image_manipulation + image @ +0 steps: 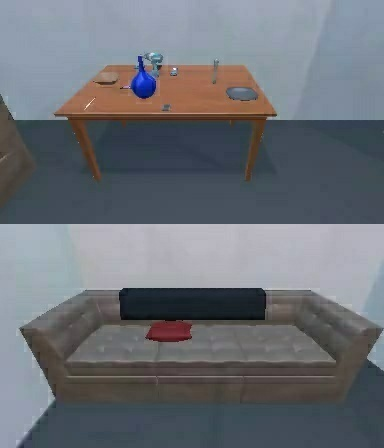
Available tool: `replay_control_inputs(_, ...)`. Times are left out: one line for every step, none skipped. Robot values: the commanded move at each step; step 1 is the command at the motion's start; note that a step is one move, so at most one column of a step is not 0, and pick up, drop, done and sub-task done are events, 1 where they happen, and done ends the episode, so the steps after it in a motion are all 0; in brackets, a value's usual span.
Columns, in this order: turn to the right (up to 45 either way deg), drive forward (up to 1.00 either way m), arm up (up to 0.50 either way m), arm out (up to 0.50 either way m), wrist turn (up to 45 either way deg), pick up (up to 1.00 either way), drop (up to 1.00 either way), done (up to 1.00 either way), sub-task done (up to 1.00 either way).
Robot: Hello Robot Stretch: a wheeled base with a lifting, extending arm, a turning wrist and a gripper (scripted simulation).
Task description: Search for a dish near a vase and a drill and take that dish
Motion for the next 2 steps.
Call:
replay_control_inputs(45.0,0.00,0.00,0.00,0.0,0.00,0.00,0.00,0.00)
replay_control_inputs(36.0,0.00,0.00,0.00,0.0,0.00,0.00,0.00,0.00)
